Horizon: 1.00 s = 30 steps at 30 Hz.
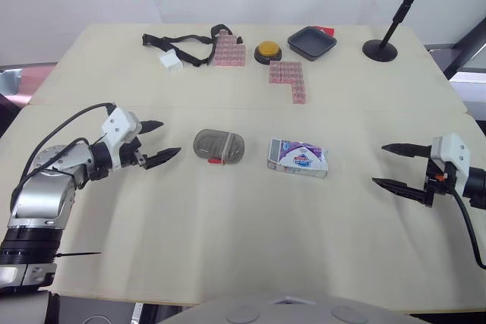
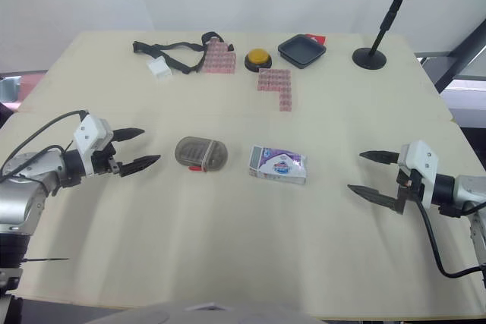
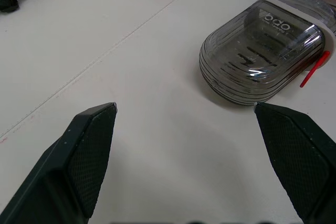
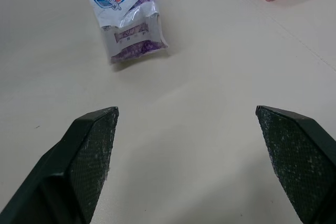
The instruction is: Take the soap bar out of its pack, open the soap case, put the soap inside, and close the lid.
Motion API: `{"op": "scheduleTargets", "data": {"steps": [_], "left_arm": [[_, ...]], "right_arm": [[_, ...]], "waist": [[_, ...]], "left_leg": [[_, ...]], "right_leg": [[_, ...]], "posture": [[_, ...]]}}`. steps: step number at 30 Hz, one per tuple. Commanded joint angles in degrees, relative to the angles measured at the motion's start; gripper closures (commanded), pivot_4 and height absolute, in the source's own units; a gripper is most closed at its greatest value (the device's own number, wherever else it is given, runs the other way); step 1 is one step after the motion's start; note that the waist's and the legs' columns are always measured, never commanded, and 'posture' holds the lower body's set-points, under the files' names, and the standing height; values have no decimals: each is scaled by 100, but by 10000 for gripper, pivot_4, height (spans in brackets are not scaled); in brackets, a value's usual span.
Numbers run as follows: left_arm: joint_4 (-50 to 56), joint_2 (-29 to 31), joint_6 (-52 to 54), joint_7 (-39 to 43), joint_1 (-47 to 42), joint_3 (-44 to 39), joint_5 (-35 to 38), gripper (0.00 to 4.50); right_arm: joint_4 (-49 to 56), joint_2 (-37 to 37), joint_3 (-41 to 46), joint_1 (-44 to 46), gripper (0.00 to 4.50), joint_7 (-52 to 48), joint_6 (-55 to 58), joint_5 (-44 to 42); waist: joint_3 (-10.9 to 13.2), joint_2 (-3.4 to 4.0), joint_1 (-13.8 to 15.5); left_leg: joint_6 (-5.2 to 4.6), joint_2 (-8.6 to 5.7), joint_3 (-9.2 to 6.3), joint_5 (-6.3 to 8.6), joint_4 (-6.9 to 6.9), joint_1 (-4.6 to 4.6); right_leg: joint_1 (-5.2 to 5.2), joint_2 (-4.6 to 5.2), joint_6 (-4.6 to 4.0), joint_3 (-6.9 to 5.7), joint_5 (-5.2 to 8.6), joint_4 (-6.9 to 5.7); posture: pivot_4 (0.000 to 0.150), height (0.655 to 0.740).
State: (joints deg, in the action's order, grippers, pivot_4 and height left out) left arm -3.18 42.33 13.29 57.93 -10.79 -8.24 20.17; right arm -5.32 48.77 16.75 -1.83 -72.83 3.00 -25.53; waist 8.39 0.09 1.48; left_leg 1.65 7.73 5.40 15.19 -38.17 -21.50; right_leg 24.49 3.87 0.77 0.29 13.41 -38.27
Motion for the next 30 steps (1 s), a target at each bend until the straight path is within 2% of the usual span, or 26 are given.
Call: {"op": "scheduleTargets", "data": {"steps": [1,21,25,30], "left_arm": [[10,48,-105,55,-57,-100,58,169],[-194,-11,-57,140,-113,-169,187,169],[229,-58,83,378,-238,-112,534,169],[1180,-107,413,941,-278,366,984,169]], "right_arm": [[19,121,229,40,0,-92,-80,-126],[-300,167,80,215,0,-273,-308,11],[-129,304,-22,261,0,-405,-308,73],[380,402,-273,643,0,-395,220,-40]], "waist": [[0,0,0],[0,0,2],[0,-1,4],[0,-1,-3]], "left_leg": [[0,0,0,0,0,0],[-1,0,0,0,0,-1],[-1,0,0,0,0,-1],[-2,-1,0,-1,-1,0]], "right_leg": [[0,0,0,0,0,0],[0,1,-2,-2,1,0],[0,1,-2,-3,1,-1],[0,4,-3,-3,1,-4]], "posture": [[1500,7338],[1500,7338],[1500,7338],[1500,7338]]}}
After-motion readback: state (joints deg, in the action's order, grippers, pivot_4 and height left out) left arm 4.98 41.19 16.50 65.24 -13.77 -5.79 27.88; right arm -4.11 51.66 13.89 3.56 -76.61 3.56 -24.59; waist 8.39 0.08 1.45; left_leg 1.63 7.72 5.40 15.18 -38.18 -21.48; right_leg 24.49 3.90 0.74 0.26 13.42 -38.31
